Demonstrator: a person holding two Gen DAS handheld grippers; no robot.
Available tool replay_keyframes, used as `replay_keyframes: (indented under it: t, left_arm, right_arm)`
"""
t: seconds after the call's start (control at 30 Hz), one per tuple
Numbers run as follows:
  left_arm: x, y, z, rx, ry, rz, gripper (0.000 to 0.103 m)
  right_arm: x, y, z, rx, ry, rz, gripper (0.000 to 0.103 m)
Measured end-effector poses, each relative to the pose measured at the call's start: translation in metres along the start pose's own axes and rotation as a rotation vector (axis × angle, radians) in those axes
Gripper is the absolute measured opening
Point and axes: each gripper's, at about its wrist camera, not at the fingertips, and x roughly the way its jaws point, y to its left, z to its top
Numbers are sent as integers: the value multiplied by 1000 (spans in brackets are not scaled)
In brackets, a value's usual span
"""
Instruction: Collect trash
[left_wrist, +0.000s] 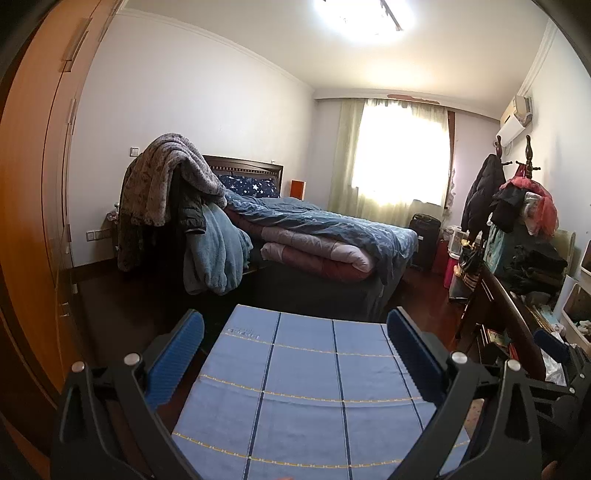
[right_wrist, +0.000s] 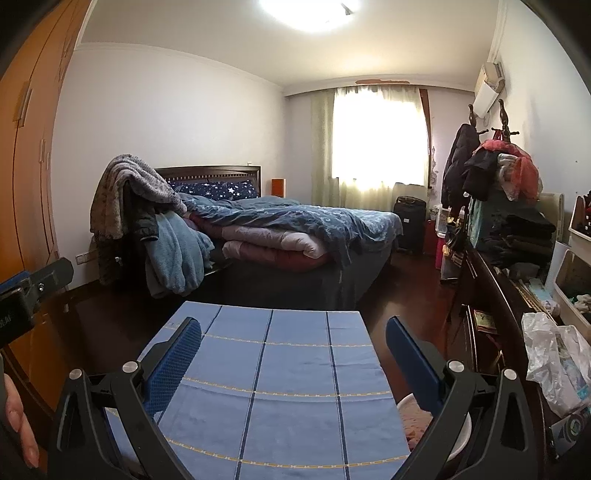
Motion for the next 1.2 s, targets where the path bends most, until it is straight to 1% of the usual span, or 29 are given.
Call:
replay_keyframes:
  t: [0.4, 1.2]
  left_arm:
    - [-3, 0, 0, 9, -1, -18, 100]
    - [-3, 2, 2, 12, -3, -25, 100]
  right_arm:
    - [-3, -1, 1, 8, -11, -5, 100]
    - [-5, -1, 0, 7, -10, -6, 100]
